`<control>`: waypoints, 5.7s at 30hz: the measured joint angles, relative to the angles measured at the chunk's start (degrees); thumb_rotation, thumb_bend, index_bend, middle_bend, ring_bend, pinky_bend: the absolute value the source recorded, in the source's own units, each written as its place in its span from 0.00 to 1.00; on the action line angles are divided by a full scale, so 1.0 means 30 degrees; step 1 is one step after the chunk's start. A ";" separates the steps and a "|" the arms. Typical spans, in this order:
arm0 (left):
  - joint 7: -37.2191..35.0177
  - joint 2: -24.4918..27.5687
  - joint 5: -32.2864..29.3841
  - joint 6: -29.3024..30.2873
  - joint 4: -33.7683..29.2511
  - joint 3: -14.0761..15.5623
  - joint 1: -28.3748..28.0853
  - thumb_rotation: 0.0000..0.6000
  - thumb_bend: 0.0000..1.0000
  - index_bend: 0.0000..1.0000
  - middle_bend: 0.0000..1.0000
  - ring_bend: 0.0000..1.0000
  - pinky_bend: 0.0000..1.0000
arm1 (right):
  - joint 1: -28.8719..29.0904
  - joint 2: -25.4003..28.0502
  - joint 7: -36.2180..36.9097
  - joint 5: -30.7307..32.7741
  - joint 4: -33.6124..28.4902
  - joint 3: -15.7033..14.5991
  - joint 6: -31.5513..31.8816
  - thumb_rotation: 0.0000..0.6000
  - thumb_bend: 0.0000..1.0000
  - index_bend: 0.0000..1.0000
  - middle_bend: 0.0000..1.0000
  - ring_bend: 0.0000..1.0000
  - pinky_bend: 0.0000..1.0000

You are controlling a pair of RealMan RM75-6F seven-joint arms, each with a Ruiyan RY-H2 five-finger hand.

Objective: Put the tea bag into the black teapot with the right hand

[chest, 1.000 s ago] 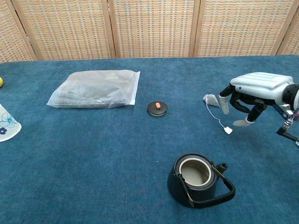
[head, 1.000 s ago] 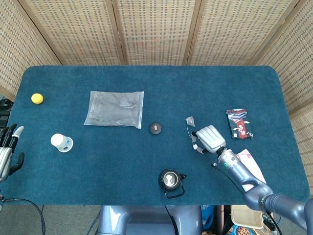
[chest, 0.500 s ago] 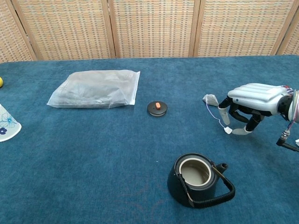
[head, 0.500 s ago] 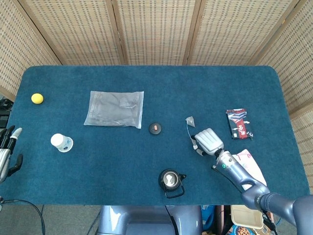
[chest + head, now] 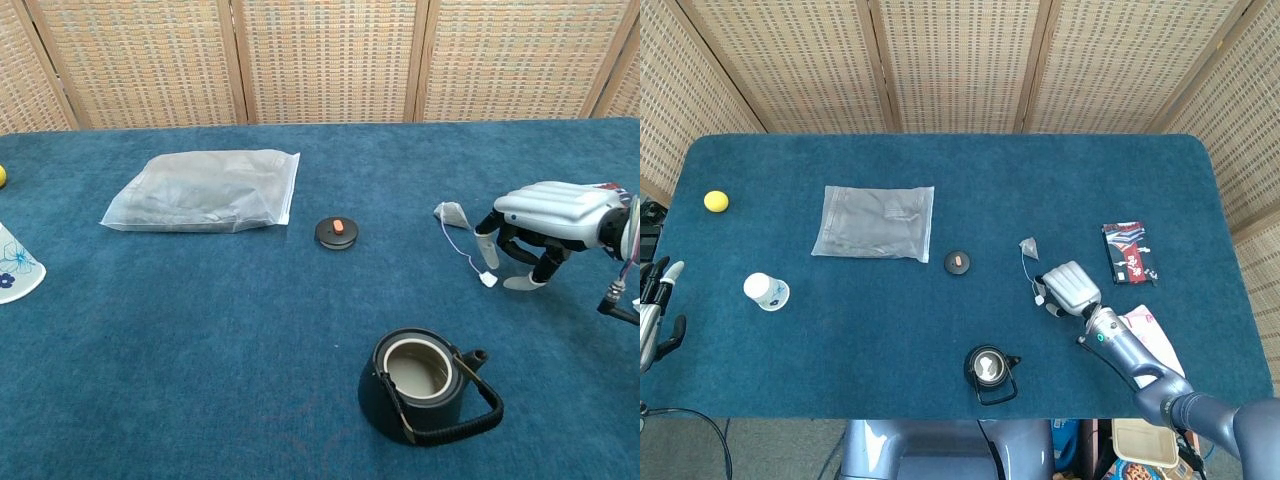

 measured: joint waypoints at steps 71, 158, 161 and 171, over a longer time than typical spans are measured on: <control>-0.1169 -0.0329 -0.0250 0.0050 0.1211 0.0145 0.0482 1.00 0.54 0.03 0.00 0.00 0.00 | 0.0778 -0.1066 -0.0675 0.0665 0.0511 0.0040 -0.0651 1.00 0.55 0.59 0.86 0.90 0.92; -0.0014 0.0101 -0.0235 0.0356 -0.0101 0.0046 0.0528 1.00 0.54 0.03 0.00 0.00 0.00 | -0.0651 0.4929 0.4804 -0.4634 -0.7181 0.0190 0.8160 1.00 0.67 0.67 0.87 0.91 0.93; -0.0023 0.0097 -0.0266 0.0353 -0.0101 0.0057 0.0548 1.00 0.54 0.03 0.00 0.00 0.00 | -0.0698 0.5160 0.4925 -0.4866 -0.7493 0.0143 0.8449 1.00 0.68 0.68 0.88 0.91 0.93; -0.0144 0.0077 -0.0395 0.0466 -0.0057 0.0102 0.0735 1.00 0.54 0.03 0.00 0.00 0.00 | -0.0833 0.6044 0.5650 -0.6185 -0.8864 -0.0180 0.9662 1.00 0.68 0.68 0.88 0.91 0.93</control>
